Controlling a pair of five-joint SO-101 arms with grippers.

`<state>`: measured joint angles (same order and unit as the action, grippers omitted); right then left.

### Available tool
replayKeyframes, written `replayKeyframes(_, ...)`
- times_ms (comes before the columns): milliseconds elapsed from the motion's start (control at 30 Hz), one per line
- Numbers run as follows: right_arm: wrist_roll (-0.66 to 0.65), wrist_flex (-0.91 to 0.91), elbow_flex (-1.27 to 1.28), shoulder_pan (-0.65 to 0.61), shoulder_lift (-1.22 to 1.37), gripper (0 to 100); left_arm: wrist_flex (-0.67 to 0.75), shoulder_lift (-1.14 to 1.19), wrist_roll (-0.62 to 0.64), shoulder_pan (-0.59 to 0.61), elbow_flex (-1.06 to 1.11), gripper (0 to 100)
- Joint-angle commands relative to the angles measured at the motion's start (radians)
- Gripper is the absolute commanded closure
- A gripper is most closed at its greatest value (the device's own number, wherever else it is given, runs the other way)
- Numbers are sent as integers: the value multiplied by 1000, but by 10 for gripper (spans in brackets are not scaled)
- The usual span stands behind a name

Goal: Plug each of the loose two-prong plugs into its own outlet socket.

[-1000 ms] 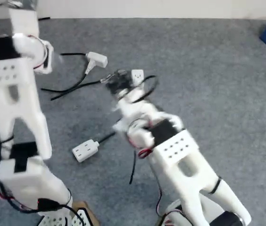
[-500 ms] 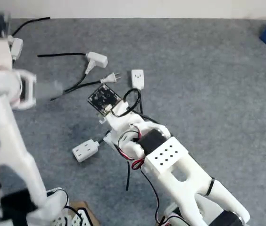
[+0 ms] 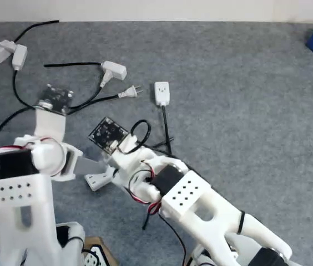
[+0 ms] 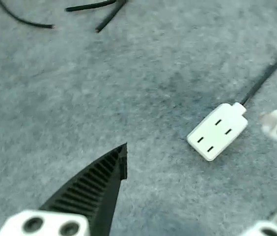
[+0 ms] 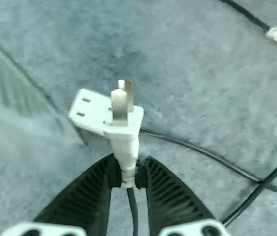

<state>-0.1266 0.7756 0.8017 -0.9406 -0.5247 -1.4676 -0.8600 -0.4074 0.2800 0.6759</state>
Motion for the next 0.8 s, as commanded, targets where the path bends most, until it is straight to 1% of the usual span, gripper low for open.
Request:
replayKeyframes(0,12,-13,-4,-28,-8,991,44,-36,-11,-48,4,518)
replayKeyframes(133,12,-10,-2,-42,-7,991,94,-36,-8,-50,4,518)
replayKeyframes(267,12,-7,15,-73,-18,991,98,-35,-9,-50,10,518)
replayKeyframes(467,12,28,-4,-45,-22,991,110,-35,-11,-50,64,518)
replayKeyframes(600,12,77,-25,-30,-102,991,186,-36,-11,-47,136,519)
replayKeyframes(767,6,130,-27,-27,-234,991,198,-36,-11,-47,153,519)
